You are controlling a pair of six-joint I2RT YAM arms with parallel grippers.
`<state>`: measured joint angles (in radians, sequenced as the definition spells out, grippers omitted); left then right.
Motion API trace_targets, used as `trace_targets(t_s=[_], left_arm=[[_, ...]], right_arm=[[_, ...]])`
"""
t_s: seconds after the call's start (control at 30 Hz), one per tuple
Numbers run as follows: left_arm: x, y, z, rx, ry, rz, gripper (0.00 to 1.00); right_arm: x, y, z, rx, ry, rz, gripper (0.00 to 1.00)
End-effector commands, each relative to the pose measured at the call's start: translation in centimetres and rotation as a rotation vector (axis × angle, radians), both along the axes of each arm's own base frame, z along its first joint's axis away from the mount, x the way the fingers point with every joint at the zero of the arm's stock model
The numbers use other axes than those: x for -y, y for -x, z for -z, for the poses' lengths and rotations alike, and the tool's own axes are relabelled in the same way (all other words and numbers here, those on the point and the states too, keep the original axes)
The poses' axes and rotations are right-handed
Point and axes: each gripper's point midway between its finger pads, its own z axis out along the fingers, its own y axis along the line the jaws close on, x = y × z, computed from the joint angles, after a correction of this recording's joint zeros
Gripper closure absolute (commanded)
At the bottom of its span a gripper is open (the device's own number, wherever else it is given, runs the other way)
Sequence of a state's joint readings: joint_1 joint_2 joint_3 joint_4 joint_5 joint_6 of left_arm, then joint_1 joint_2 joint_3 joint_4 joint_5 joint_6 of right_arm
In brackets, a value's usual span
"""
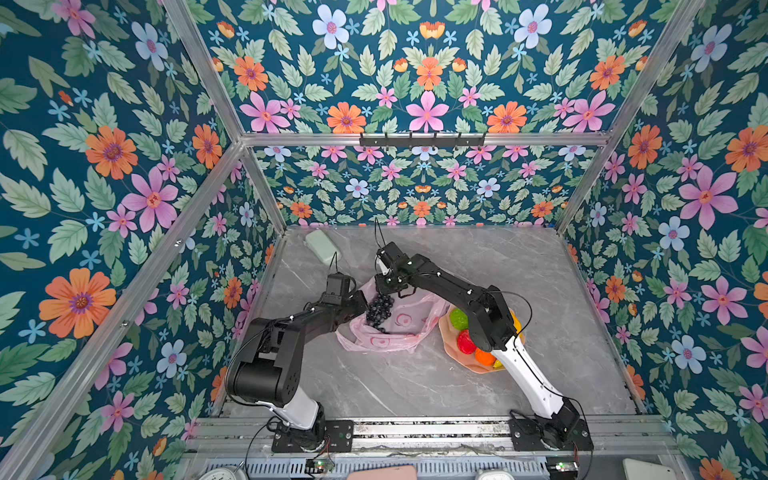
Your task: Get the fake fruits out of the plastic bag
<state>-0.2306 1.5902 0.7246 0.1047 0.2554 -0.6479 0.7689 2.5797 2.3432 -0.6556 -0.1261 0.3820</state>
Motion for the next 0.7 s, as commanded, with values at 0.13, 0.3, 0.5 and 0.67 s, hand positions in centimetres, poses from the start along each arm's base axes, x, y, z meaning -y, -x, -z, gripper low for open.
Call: trace_targets(t_s=[0.13,0.3,0.5,0.67], left_arm=[[-0.1,-0.3,-0.1,0.012,-0.016,0.001,1.00],[-0.2,-0.4,-0.1,0.013,-0.020,-0.002,1.00],[-0.1,-0.3,0.0,0.011,-0.019,0.000,1.00],[0.0,-0.3,0.0,0.010,-0.021,0.002,1.00]], right_arm=[[0.4,1.2,1.0,-0.029,0.045,-0.061,0.69],[1.1,2.2,1.9,-0.063,0.090,-0.069,0.70],[1.9,2.8,2.8,-0.109,0.126,-0.032,0.76],[1.7,3.3,2.9,-0.134,0.121,-0.025,0.89]])
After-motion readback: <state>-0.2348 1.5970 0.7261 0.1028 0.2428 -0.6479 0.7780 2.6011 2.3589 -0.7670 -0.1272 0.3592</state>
